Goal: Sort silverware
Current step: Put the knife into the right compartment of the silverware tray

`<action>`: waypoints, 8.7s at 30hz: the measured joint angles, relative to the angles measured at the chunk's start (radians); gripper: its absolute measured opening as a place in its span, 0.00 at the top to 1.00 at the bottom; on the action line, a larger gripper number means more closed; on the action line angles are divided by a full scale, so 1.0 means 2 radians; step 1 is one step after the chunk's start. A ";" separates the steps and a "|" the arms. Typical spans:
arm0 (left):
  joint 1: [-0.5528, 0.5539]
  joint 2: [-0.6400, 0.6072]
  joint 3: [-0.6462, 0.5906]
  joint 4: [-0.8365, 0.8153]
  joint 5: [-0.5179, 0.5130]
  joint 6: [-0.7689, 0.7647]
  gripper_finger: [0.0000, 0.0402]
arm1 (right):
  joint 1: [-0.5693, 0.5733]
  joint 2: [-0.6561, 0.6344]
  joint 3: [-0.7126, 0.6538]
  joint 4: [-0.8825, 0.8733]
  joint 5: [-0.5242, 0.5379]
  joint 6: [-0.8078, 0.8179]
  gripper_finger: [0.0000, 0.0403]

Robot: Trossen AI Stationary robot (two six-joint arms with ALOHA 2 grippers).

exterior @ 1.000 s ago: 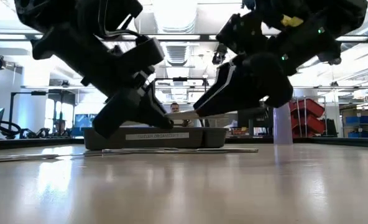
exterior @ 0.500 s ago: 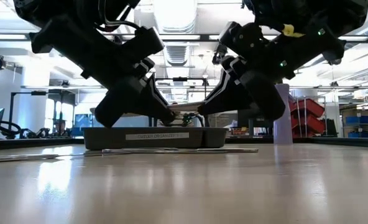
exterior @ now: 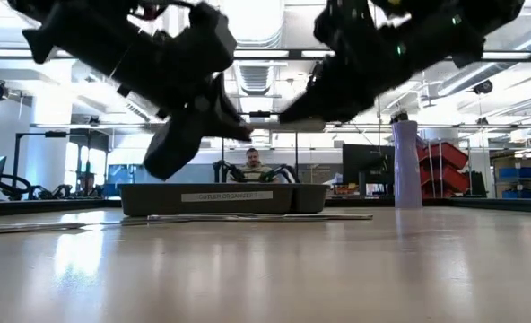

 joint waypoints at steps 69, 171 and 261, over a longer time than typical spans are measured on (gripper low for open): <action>-0.023 -0.047 0.003 0.156 -0.190 0.300 0.60 | -0.052 -0.093 0.002 -0.149 0.140 0.088 0.87; -0.169 -0.163 -0.064 -0.449 0.343 -0.906 0.70 | -0.008 0.274 0.304 -0.194 -0.067 -0.013 1.00; -0.163 -0.103 -0.043 -0.330 0.281 -0.735 0.94 | 0.113 0.250 0.110 0.172 0.039 0.007 0.55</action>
